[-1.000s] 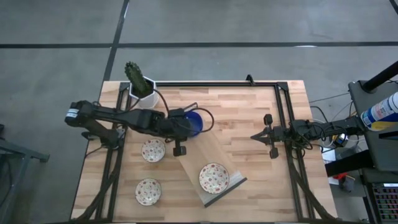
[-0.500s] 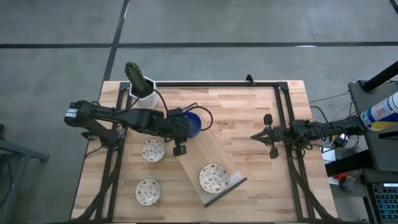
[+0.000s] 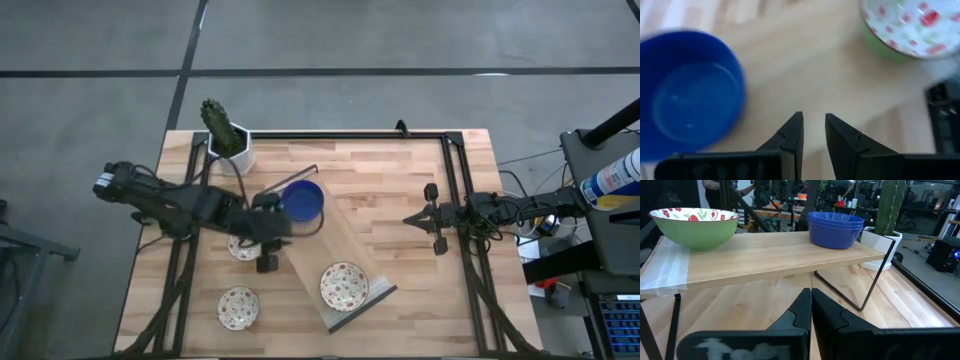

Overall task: Pick & Place Mini bowls
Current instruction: Stack the top white patterned bowl on the white patterned bowl on the shelf

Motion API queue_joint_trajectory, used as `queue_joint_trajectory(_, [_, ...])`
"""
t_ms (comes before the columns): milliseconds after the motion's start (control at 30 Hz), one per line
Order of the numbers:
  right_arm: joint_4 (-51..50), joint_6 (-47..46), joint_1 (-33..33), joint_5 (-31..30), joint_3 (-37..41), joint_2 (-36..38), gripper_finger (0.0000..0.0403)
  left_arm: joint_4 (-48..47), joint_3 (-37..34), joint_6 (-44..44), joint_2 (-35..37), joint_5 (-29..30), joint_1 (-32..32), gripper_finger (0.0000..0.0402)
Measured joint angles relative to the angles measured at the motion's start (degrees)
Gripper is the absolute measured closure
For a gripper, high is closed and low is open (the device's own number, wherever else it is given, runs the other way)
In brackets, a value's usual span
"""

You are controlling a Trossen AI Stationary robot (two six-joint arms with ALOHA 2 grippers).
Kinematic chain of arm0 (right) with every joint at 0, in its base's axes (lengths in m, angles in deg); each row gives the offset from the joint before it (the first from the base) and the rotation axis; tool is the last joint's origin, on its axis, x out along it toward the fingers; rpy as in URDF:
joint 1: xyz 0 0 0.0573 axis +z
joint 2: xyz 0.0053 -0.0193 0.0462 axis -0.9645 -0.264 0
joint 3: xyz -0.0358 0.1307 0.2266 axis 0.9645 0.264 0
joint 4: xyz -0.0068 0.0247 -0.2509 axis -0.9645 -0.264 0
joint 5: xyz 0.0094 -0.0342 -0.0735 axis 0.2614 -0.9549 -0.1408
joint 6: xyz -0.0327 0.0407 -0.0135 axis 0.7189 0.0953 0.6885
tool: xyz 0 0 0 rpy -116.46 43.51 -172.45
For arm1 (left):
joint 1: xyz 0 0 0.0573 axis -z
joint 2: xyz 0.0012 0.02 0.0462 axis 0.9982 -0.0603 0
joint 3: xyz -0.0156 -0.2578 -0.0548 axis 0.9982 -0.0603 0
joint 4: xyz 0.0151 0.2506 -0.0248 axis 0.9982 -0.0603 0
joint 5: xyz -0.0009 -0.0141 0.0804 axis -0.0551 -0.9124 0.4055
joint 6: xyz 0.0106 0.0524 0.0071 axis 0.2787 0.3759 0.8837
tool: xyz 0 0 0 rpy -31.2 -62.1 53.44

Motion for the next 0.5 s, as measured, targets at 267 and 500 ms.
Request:
queue_joint_trajectory(267, [0.0,0.0,0.0,0.0,0.0,0.0,0.0394,-10.7,-0.5,-12.6,-0.4,5.1,9.2,0.0327])
queue_joint_trajectory(500, [0.0,0.0,0.0,0.0,0.0,0.0,0.0394,-11.8,-7.4,-19.3,-0.6,7.9,12.8,0.0327])
